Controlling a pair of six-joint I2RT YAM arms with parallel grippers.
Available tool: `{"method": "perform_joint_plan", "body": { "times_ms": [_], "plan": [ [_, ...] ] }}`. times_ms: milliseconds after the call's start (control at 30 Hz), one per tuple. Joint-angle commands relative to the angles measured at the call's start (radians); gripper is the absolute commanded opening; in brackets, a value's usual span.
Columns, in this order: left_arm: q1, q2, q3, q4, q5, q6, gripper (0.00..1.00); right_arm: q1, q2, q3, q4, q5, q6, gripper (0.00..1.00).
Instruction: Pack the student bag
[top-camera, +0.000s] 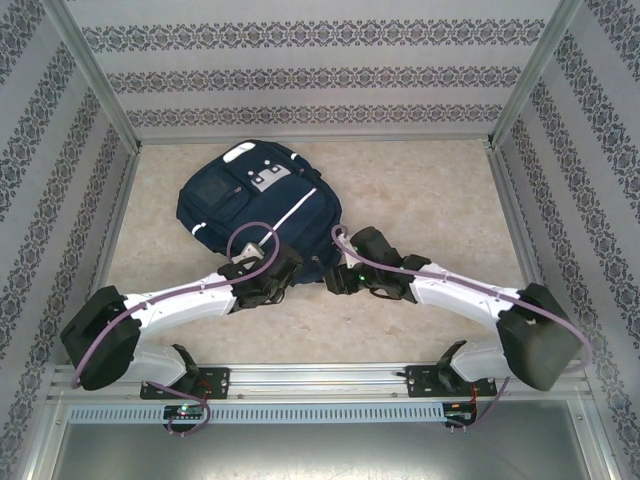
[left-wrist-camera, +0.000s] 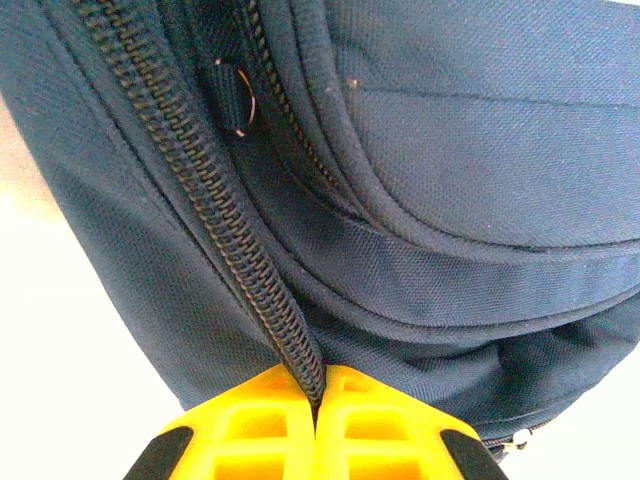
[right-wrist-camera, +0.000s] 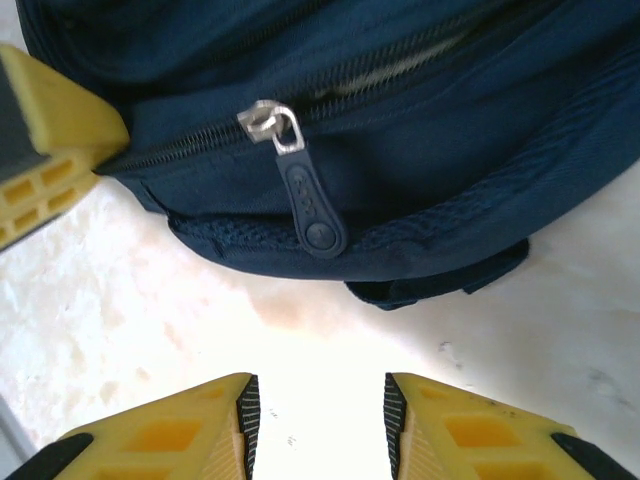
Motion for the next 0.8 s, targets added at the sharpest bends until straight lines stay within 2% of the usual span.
{"method": "perform_joint_plan", "body": {
  "times_ms": [0,533,767],
  "plan": [
    [-0.003,-0.019,0.002,-0.068,-0.06,-0.005,0.0,-0.021,0.053,0.034,0.084,-0.105,-0.011,0.39],
    [-0.003,-0.019,0.002,-0.072,-0.04,0.007,0.0,-0.112,0.192,0.105,0.176,-0.231,-0.017,0.38],
    [-0.003,-0.013,0.004,-0.068,-0.04,0.007,0.0,-0.116,0.243,0.136,0.184,-0.294,-0.038,0.38]
  ]
}}
